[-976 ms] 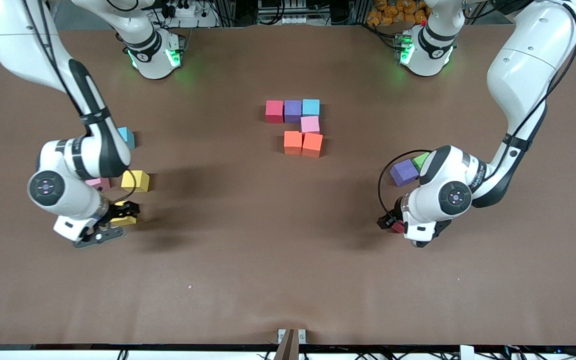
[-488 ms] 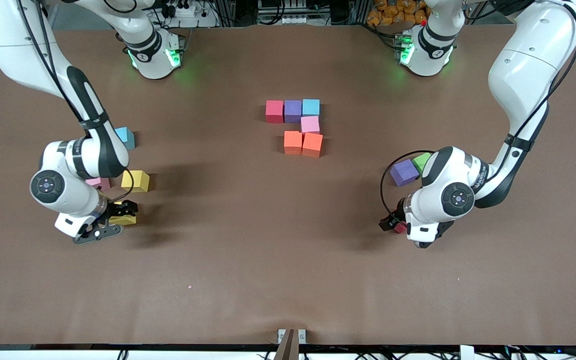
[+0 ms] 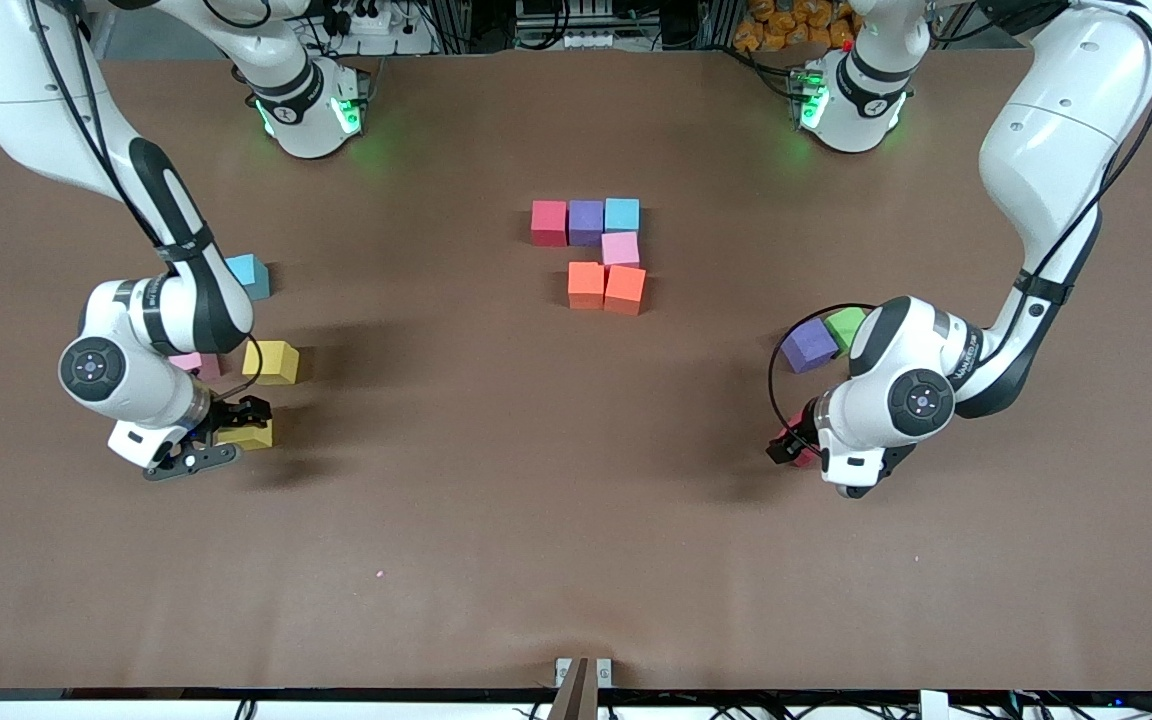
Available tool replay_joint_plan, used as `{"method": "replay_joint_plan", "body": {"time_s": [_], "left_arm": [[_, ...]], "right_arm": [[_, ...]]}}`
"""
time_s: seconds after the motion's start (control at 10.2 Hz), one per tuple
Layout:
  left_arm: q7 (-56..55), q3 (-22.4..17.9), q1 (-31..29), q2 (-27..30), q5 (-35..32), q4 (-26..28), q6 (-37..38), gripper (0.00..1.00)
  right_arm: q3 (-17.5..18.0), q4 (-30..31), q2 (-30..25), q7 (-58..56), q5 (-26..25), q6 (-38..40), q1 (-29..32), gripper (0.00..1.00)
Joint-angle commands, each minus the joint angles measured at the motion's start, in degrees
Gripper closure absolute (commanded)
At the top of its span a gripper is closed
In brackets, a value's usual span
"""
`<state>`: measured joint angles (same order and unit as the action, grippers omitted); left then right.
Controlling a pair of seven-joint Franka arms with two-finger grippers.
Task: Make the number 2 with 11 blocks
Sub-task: 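Grasp the yellow cube with the right gripper while the left gripper lifts pink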
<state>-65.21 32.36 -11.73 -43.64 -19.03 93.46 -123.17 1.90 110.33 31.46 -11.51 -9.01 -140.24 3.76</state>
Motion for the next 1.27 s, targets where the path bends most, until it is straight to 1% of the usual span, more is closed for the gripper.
{"method": "replay_joint_plan", "body": {"time_s": [0.0, 0.1, 0.2, 0.29, 0.39, 0.49, 0.59, 0.68, 0.78, 0.88, 0.98, 1.17], "left_arm": [[0.43, -0.8, 0.57, -0.21, -1.1, -0.12, 0.3, 0.0], [0.43, -0.8, 0.57, -0.22, -1.1, -0.12, 0.3, 0.22], [0.43, -0.8, 0.57, -0.56, -1.45, -0.21, 0.3, 0.32], [0.35, -0.8, 0.4, -0.91, -2.41, -0.12, 0.3, 0.4], [0.26, -1.06, 0.39, -0.92, -2.68, -0.12, 0.3, 0.54], [0.17, -1.24, 0.57, -0.92, -2.68, -0.12, 0.3, 0.62], [-0.53, -1.16, 1.09, -0.57, -2.68, -0.21, 0.3, 0.63], [-1.58, -1.15, 2.66, 0.04, -1.9, -0.47, 0.39, 0.63], [-6.11, -1.07, 4.86, 0.31, -1.8, -0.73, 0.48, 0.63], [-12.07, -0.46, 6.97, 0.49, -1.89, -0.74, 0.39, 0.63], [-18.14, 1.03, 8.73, 0.84, -1.8, -0.74, 0.39, 0.63], [-30.09, 5.59, 10.32, 0.93, -1.8, -0.65, 0.39, 0.62]], "right_arm": [[1.0, 2.78, -0.52, 0.0, -0.39, -2.67, 1.51, 0.0], [1.09, 2.87, -0.52, 0.17, -0.3, -2.67, 1.69, 0.0], [1.09, 2.87, -0.52, 0.09, -0.3, -2.67, 1.86, 0.0], [1.09, 2.87, -0.52, 0.0, -0.3, -2.58, 1.78, 0.17], [1.09, 2.87, -0.52, 0.0, -0.3, -2.41, 1.6, 0.38], [1.18, 2.87, -0.61, -0.17, -0.3, -2.06, 1.51, 0.54], [1.35, 2.78, -0.78, -0.44, -0.3, -1.88, 1.17, 0.6], [2.14, 2.61, -1.22, -1.92, -0.39, -1.79, 0.73, 0.6], [2.58, 2.43, -2.0, -4.54, -0.39, -0.92, -0.15, 0.6], [3.11, 1.82, -3.14, -8.66, -0.39, 1.96, -0.94, 0.6], [4.16, 1.03, -3.94, -13.75, -0.39, 4.77, -1.3, 0.6], [6.71, -0.2, -5.0, -22.28, -0.39, 8.48, -1.04, 0.6]]}}
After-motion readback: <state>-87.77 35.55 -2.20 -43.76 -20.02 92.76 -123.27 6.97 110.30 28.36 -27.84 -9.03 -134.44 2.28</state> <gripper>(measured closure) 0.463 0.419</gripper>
